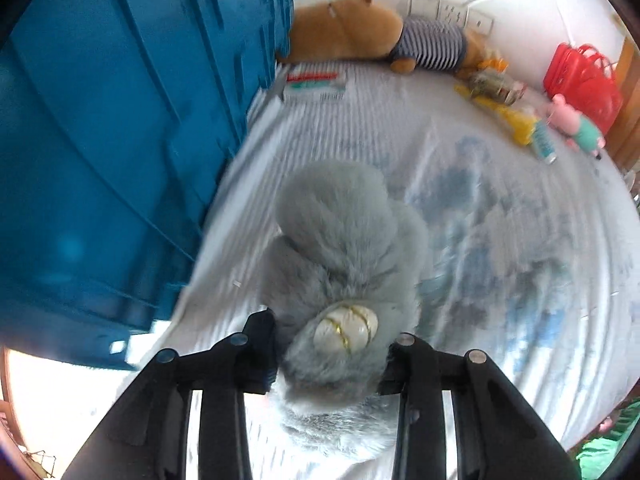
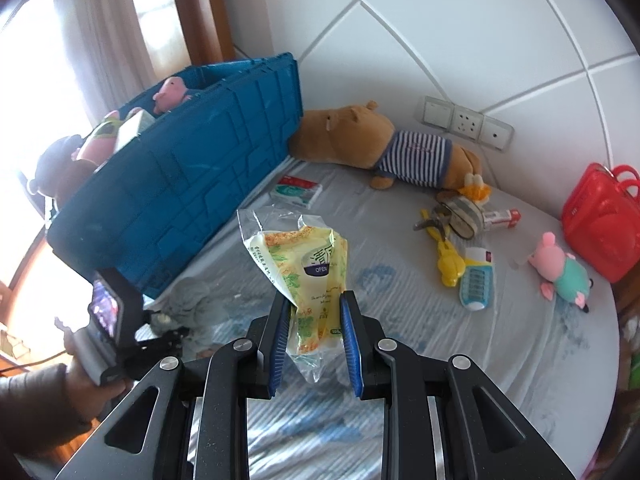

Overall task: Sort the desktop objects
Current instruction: 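Carry the grey plush and wipe pack over the blue crate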

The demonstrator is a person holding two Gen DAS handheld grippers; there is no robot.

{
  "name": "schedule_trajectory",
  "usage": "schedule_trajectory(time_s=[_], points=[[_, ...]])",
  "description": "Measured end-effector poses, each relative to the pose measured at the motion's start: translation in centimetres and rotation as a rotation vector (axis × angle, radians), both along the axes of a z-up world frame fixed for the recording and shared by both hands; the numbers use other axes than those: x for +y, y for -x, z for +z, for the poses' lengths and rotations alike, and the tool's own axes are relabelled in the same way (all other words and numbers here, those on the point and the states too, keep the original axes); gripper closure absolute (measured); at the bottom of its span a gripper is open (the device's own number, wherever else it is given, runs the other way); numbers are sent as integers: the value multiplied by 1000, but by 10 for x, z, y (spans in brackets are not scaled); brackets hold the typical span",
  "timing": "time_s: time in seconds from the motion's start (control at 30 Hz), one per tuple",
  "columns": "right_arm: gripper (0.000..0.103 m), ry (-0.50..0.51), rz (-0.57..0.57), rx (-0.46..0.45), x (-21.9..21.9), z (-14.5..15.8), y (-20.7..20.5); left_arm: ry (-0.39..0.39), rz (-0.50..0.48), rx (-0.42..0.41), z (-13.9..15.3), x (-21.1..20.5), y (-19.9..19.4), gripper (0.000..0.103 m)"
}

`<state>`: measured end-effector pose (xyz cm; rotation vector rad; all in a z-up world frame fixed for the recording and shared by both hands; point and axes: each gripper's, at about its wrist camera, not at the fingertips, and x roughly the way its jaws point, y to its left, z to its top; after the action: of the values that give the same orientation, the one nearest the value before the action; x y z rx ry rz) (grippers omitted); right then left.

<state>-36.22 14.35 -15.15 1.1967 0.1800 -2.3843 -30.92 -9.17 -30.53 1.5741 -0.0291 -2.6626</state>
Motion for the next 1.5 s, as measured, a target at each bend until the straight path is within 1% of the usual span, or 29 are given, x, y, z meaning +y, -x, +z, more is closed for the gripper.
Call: schedule_trajectory(time_s=[0.17,0.3,0.4,0.5,0.63,0.8,0.9,0.97,1.1,1.2,1.33,1.5], points=[[79,27,36,27,-11,14,-6,-1,-6,81,67,3,-9,70],[79,52,71,50,-26,25,-8,12,10,160,128,-4,-20,70],[79,64,91,71,-39,37,-7,14,27,215,161,-17,-25,70],[79,73,109,102,-55,53,-6,11,40,293,200,-36,-28,70],[79,70,132,142,-82,74,-2,-6,51,374,242,-68,-27,70],[79,72,149,192,-133,101,7,-23,44,467,289,-123,-13,70],[79,78,149,211,-169,115,15,-8,30,512,313,-159,-4,70],[79,78,147,222,-195,122,21,-7,24,527,323,-181,4,70],[79,91,137,232,-245,132,33,-6,5,551,348,-240,30,70],[79,96,135,241,-278,136,38,5,-14,568,361,-275,50,70],[79,90,136,249,-321,140,39,31,-46,569,372,-313,83,70],[79,85,123,226,-360,142,44,47,-72,538,369,-346,124,70]])
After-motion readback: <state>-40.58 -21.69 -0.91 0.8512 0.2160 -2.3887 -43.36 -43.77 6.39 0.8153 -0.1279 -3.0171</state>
